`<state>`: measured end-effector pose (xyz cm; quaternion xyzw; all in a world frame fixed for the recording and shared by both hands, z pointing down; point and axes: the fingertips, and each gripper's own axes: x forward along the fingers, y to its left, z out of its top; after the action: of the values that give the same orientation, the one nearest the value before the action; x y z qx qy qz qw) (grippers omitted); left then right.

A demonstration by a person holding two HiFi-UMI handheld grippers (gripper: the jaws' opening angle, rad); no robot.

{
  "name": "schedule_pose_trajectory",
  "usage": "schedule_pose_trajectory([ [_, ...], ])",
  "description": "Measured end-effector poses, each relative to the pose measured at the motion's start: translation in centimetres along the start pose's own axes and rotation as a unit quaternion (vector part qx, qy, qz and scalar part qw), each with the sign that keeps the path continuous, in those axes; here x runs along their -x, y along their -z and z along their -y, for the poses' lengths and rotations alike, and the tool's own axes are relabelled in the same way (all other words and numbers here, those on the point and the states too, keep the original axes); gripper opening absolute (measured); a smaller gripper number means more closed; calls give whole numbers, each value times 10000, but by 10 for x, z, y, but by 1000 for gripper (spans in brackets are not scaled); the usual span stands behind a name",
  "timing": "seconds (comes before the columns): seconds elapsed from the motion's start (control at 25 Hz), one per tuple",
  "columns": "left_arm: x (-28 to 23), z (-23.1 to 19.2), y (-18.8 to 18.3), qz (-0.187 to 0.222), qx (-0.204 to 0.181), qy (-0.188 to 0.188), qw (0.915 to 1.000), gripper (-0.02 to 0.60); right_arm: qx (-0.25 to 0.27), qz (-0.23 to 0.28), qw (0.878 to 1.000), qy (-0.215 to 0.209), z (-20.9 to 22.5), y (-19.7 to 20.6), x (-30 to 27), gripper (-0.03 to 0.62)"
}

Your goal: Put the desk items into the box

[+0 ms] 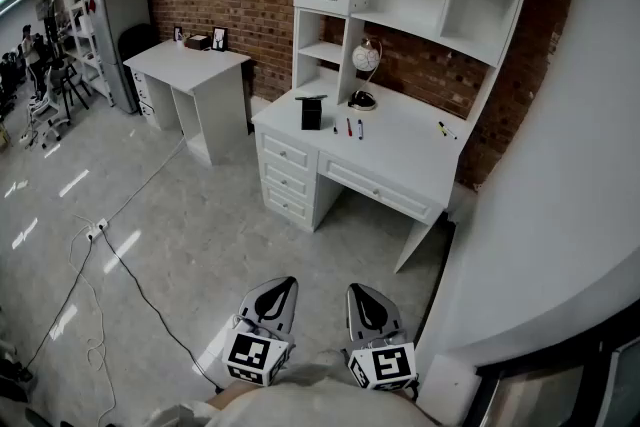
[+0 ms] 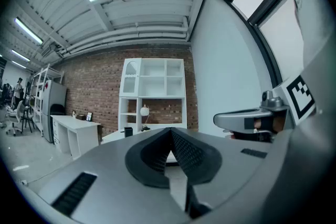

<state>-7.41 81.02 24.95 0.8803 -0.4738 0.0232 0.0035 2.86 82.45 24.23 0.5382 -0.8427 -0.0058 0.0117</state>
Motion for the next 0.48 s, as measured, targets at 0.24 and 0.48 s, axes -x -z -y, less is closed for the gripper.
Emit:
schedule_pose_trajectory([
  [0.24,-17,11,5,-43,-67,102,9999,3,1,-29,10000,-26,15,7,-4,17],
  [0.48,-22,10,10,-104,28,136,9998,3,29,0,10000,-79,17,4,-12,17],
])
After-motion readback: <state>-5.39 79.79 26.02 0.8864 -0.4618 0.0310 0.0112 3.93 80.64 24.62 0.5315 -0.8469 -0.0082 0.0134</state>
